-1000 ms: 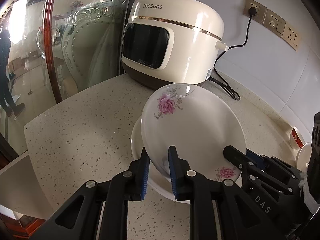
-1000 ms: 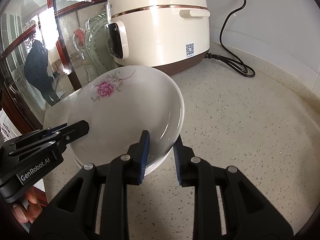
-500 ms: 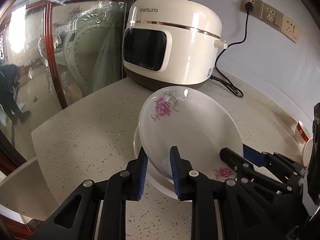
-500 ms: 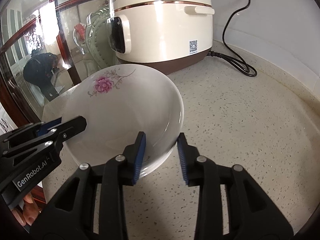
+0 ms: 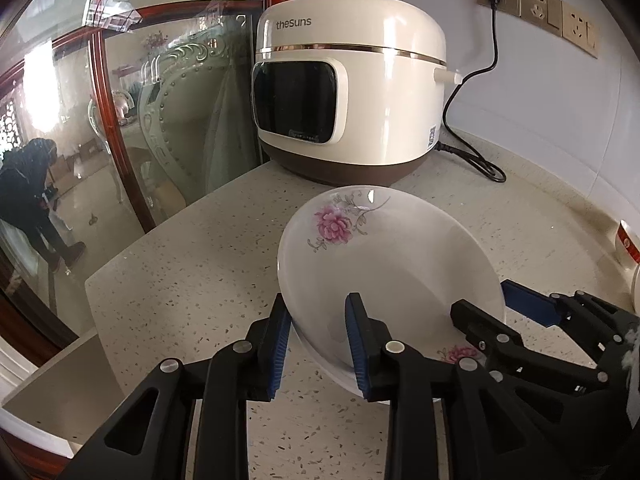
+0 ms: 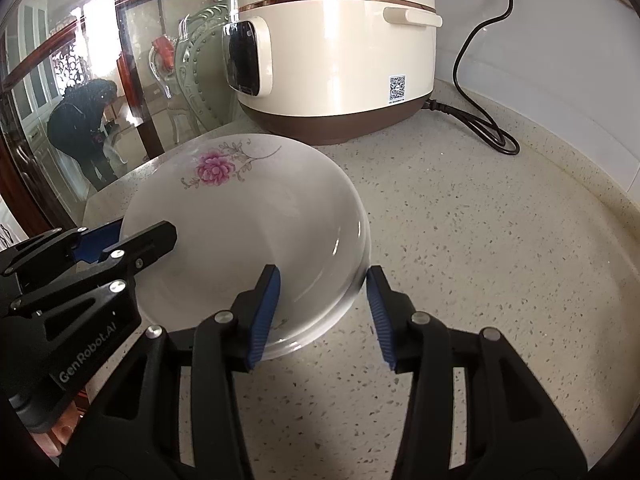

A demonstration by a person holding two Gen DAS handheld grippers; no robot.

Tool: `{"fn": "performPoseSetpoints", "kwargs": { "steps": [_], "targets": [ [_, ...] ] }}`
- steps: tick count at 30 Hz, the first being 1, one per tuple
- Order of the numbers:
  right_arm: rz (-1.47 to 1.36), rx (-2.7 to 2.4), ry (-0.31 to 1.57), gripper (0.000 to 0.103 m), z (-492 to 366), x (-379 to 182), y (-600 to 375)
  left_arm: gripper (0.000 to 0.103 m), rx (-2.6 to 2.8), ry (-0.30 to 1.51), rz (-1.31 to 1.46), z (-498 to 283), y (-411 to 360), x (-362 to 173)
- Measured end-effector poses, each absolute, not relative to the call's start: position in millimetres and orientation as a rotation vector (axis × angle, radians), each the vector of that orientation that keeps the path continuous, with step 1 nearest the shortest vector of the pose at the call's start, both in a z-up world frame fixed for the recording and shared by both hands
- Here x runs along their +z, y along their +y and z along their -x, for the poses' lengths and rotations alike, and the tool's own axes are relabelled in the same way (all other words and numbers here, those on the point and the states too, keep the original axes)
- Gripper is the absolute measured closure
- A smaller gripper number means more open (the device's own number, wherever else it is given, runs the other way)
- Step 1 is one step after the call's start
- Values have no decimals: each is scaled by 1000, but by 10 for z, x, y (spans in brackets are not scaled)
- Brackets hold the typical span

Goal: Organize plates and bowls
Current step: 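Lower the held plate onto the plate stack with both grippers, then open both grippers and pull them back from the stacked plates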

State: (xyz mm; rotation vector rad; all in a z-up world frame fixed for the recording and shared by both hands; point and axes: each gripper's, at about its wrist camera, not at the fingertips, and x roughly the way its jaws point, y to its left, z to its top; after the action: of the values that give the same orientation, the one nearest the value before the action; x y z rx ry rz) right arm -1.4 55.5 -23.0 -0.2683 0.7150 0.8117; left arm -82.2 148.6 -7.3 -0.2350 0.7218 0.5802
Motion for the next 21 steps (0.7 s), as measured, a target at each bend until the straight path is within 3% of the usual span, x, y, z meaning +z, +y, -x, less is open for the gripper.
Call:
{"fn": "performPoseSetpoints", "kwargs": {
  "steps": [4,6,21],
  "targets": [
    [268,810,716,49,18,-230,556,71,588,737,227,800,1507,-98],
    [264,806,716,40,17,-228,553,70,590,746,224,789,1513,-121],
    [228,785,734,37,-16,-227,503,58,597,717,201,795,1493,-69]
  ]
}}
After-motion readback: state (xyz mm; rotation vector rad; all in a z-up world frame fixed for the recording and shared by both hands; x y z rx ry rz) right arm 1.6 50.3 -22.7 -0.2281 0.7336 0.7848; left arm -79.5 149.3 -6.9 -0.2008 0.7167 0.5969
